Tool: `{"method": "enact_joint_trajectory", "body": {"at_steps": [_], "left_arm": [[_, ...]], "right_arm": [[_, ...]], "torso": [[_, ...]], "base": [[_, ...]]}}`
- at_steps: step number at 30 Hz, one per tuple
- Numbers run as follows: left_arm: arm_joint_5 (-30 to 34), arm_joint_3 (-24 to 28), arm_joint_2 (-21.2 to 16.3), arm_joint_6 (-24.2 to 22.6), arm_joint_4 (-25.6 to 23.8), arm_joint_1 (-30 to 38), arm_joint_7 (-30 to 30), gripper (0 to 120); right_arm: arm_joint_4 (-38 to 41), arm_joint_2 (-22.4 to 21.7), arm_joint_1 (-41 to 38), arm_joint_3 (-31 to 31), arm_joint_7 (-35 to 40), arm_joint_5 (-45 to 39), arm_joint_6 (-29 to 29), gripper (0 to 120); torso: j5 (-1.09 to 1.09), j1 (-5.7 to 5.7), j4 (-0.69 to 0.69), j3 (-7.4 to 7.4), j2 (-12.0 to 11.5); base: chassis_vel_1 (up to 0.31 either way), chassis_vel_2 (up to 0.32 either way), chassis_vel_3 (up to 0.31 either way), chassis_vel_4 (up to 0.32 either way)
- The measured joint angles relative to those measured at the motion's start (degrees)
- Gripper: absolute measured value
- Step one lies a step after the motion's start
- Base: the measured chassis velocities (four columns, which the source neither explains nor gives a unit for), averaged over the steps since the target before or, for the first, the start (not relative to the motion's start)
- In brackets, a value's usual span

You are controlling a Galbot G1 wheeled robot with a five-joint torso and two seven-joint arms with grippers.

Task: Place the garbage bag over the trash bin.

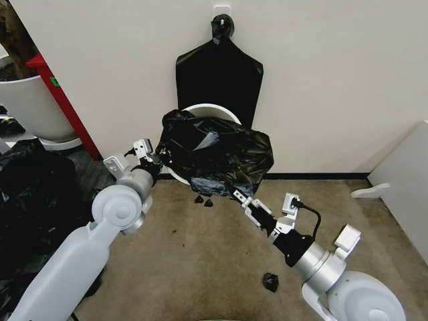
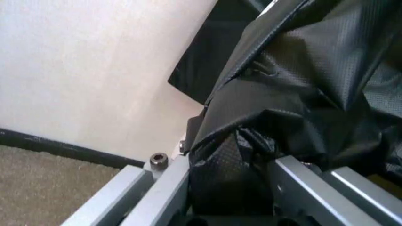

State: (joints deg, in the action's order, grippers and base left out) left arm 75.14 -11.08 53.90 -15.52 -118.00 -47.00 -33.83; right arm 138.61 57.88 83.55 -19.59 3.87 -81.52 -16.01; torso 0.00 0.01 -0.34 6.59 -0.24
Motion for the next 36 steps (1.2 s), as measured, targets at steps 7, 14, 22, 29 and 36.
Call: {"method": "enact_joint_trajectory", "body": {"at_steps": [7,14,22,29,36], "left_arm": [[1.40,-0.26,-0.84,-0.34,0.86,0.97,2.27,1],[2.74,-0.29,-1.01,-1.14,1.05,1.37,2.72,1],[4.45,-0.16,-0.58,-1.81,1.24,1.89,2.46,1],[5.11,-0.03,-0.60,-2.36,0.59,1.47,2.28,1],[4.98,-0.04,-0.73,-2.39,-0.06,0.82,2.33,1]], "right_arm": [[-4.26,-3.57,2.50,-2.22,-5.37,6.67,0.64,100],[-12.26,-2.58,3.01,-5.10,-16.51,8.74,4.61,100],[-15.03,2.06,2.46,-5.29,-26.50,10.77,4.43,100],[-15.77,4.35,0.41,-4.38,-26.65,11.48,4.25,100],[-14.74,4.29,-1.60,-3.67,-23.43,9.28,4.26,93]], "torso": [[0.00,0.00,0.00,0.00,0.00],[0.00,0.00,0.00,0.00,0.00],[0.00,0.00,0.00,0.00,0.00],[0.00,0.00,0.00,0.00,0.00],[0.00,0.00,0.00,0.00,0.00]], "base": [[0.000,0.000,0.000,0.000],[0.000,0.000,0.000,0.000],[0.000,0.000,0.000,0.000],[0.000,0.000,0.000,0.000],[0.000,0.000,0.000,0.000]]}}
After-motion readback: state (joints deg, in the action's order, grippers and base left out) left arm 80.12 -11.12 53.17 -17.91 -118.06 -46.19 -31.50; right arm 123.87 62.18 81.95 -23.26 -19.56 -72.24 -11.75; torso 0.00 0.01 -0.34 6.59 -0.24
